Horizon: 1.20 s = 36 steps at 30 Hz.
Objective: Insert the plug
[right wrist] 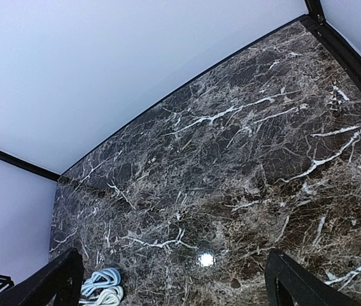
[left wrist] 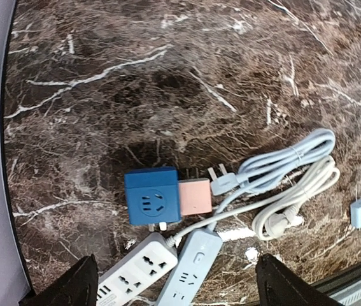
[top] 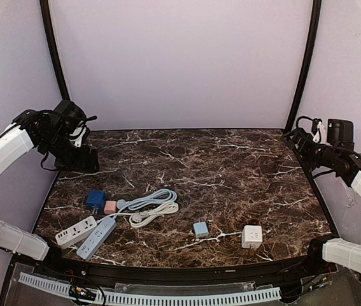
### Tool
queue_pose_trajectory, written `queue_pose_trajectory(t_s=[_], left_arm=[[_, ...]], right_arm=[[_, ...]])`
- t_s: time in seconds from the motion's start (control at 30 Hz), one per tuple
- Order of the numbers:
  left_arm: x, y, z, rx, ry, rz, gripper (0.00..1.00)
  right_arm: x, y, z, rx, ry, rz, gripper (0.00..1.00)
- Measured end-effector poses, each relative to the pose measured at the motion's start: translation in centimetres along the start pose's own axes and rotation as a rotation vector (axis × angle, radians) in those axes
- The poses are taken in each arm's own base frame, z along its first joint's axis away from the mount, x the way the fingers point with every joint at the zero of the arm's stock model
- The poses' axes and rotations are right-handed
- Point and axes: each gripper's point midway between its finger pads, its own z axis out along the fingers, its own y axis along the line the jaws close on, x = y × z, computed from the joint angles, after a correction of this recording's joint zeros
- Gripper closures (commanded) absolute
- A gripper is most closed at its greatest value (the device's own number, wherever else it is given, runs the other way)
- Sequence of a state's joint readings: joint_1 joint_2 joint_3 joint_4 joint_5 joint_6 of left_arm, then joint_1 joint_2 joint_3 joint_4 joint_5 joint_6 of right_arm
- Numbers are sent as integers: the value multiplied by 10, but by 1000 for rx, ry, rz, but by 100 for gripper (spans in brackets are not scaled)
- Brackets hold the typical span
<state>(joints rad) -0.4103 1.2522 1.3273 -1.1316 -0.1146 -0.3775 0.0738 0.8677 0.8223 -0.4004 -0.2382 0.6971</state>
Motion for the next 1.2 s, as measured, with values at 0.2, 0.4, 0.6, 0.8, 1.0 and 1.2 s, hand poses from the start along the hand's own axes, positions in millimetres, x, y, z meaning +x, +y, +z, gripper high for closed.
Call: queue_pose_trajectory(t_s=[0.2, 0.4, 0.6, 0.8, 1.0, 1.2], left_arm=[[16, -50, 5, 97, 44, 175, 19], [45, -111, 17, 175, 116, 403, 22], [79, -148, 36, 198, 200, 554, 22], [93, -160, 69, 161, 273, 608, 25], [93, -166, 98, 114, 304, 658, 30], [85, -178, 122, 87, 305, 706, 37]], right_arm=[[7, -1, -2, -2, 25, 1, 1], [17, -3, -6, -2, 61, 10, 1], [30, -6, -12, -14, 84, 33, 1], [47, -12, -19, -21, 107, 72, 1], [52, -12, -24, -25, 120, 92, 1], [55, -13, -29, -18, 131, 101, 1]])
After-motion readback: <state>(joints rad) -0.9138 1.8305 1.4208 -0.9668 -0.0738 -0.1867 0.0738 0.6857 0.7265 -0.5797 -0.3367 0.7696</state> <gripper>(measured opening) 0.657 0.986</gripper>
